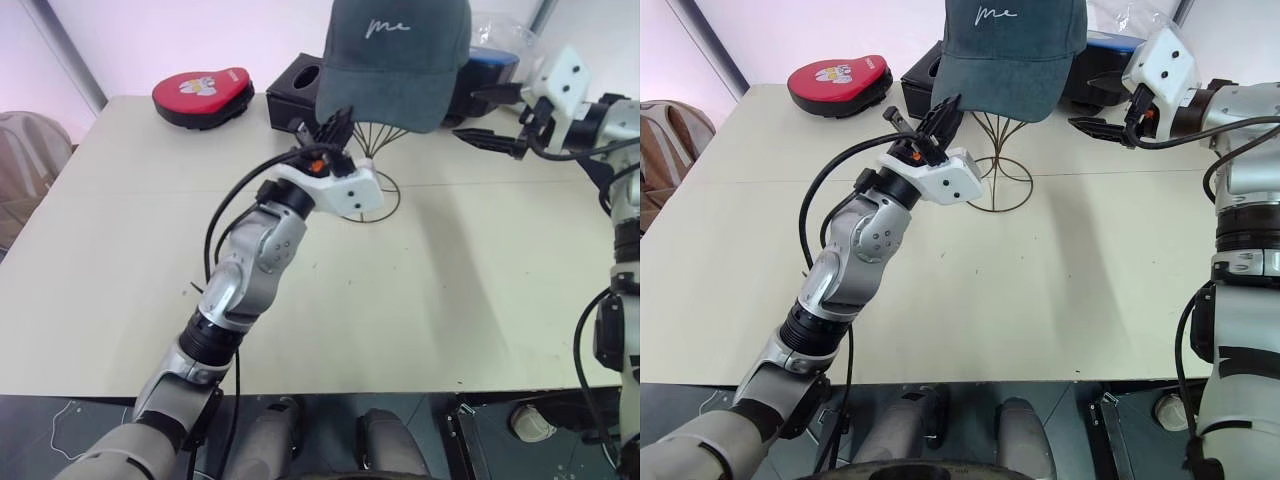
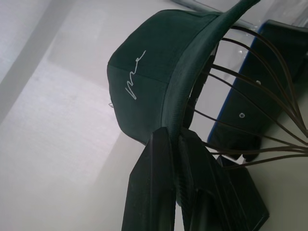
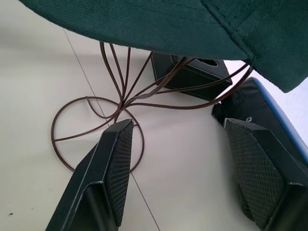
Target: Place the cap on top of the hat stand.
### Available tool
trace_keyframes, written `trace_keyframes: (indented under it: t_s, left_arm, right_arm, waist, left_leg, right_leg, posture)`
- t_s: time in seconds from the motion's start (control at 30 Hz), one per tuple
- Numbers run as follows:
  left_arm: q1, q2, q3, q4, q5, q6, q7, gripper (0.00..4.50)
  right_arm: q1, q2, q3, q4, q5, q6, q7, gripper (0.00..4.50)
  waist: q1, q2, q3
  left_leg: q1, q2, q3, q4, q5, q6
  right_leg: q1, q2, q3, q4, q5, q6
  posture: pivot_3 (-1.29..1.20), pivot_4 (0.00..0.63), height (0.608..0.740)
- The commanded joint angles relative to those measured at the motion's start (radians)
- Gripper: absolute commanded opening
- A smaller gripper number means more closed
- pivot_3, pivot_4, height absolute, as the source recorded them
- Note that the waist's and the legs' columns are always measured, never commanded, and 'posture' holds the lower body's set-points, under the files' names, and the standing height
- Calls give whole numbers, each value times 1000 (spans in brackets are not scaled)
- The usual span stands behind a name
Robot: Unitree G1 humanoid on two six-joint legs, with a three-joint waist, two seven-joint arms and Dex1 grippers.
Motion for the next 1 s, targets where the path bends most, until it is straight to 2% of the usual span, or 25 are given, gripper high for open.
trace_keyframes:
  t_s: [0.03, 0.23, 0.47, 0.6, 0.93, 1.0]
  left_arm:
    - [6, -8, -3, -30, -20, -3, -18, 76]
    - [20, -12, -2, -42, -39, -3, -38, 76]
    - [28, -12, 0, -50, -46, -4, -52, 76]
    - [25, -10, -1, -48, -46, -10, -58, 76]
    - [36, -5, 1, -60, -44, -8, -70, 76]
    - [40, -7, 1, -65, -47, -4, -76, 703]
  right_arm:
    - [-50, -25, -18, -2, -5, -11, 2, 3068]
    - [-65, -67, -20, -9, -14, -1, 38, 3068]
    - [-57, -151, -62, -119, 75, 165, 158, 3068]
    - [-60, -144, -96, -193, 156, 290, 175, 3068]
    - [-19, -144, -122, -299, 234, 415, 170, 3068]
    - [-9, -143, -119, -306, 234, 416, 163, 3068]
  waist:
    - [0, 0, 0]
    - [1, 0, 0]
    - [0, 0, 0]
    - [-1, 0, 0]
    - [2, 0, 0]
    - [2, 0, 0]
  left_leg:
    - [0, 0, 0, 0, 0, 0]
    - [0, 0, 0, 0, 0, 1]
    - [0, 0, 0, 0, -2, 4]
    - [0, 0, 0, 0, -3, 4]
    - [0, 0, 0, 0, -3, 5]
    - [0, 0, 0, 0, -3, 5]
  right_leg:
    - [0, 0, 0, 0, 0, 0]
    - [0, 0, 0, 0, 0, 0]
    - [0, 0, 0, 0, 0, 0]
    - [0, 0, 0, 0, 0, 0]
    - [0, -1, 0, 0, 0, 0]
    - [0, -1, 0, 0, 0, 0]
  posture:
    - [0, 150, 740]
    - [0, 150, 740]
    - [0, 150, 740]
    - [0, 150, 740]
    - [0, 150, 740]
    - [0, 150, 740]
